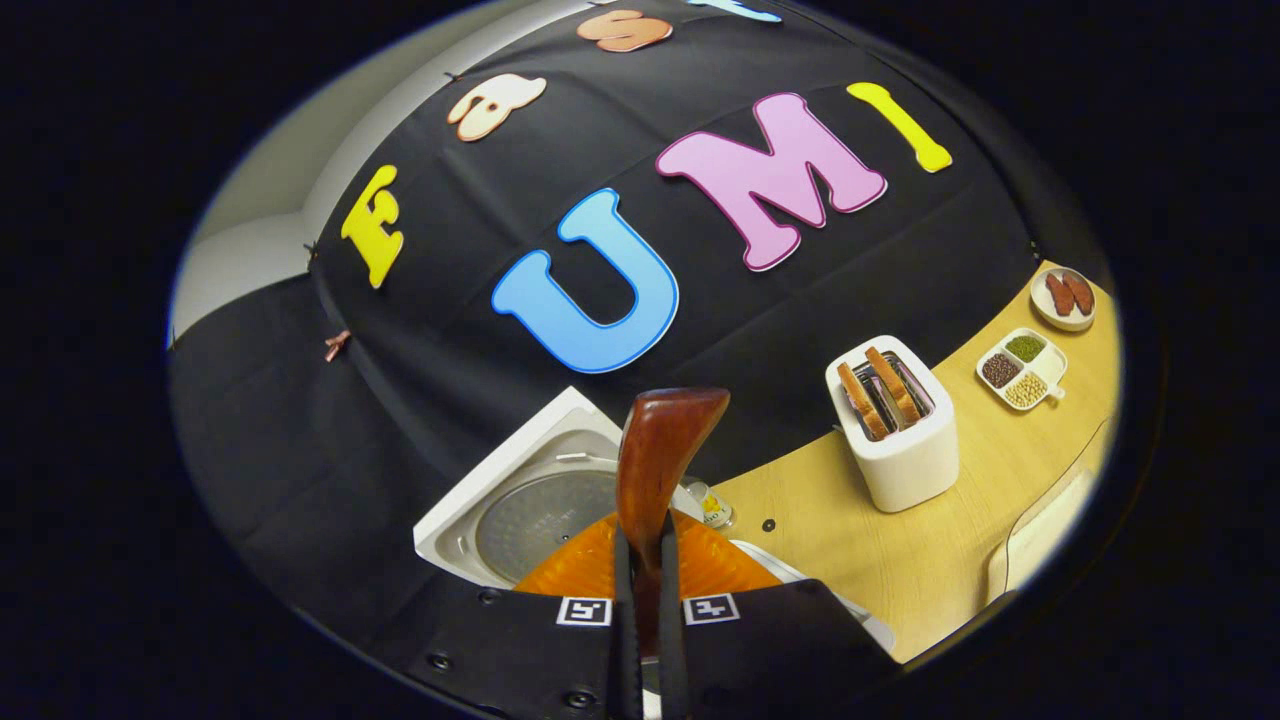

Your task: Close the left gripper, press the button to open the rice cooker; take a wooden spoon from the chopstick holder with the right hand, scoop a spoonful of rice and pour it into the rice cooker, then put the wooden spoon back into the chopstick holder.

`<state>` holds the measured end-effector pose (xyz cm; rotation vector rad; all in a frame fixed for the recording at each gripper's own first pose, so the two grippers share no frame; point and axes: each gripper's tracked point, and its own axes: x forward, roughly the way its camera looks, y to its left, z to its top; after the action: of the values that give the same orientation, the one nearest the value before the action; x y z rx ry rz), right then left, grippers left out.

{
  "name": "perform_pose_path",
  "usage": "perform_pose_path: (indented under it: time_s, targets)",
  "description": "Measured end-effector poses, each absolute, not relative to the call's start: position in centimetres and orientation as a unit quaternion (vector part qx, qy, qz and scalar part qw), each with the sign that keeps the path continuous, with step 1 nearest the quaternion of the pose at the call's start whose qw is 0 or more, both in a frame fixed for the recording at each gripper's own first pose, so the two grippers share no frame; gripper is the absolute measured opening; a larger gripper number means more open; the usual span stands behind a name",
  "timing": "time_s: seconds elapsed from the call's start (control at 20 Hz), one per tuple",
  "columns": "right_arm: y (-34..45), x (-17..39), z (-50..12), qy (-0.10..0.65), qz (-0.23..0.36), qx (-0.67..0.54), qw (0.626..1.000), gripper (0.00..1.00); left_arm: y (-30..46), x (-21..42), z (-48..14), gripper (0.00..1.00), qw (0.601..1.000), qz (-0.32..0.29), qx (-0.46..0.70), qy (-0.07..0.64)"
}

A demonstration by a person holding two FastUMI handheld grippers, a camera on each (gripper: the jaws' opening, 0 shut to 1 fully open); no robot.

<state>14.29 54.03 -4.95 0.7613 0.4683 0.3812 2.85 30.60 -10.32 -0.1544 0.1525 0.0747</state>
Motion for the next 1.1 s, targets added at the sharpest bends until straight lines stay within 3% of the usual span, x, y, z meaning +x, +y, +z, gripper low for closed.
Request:
perform_pose_path:
  time_s: [0.55, 1.1]
  targets:
    - [57.1, 14.3, -6.1, 0.181, 0.244, 0.176, 0.936, 0.11, 32.1, 2.6, -11.2, 0.95, 0.992, 0.045, -0.085, 0.077]
    - [61.7, 10.1, -3.8, 0.067, 0.377, -0.045, 0.923, 0.11, 32.6, 2.6, -11.3, 0.95, 0.992, 0.050, -0.090, 0.076]
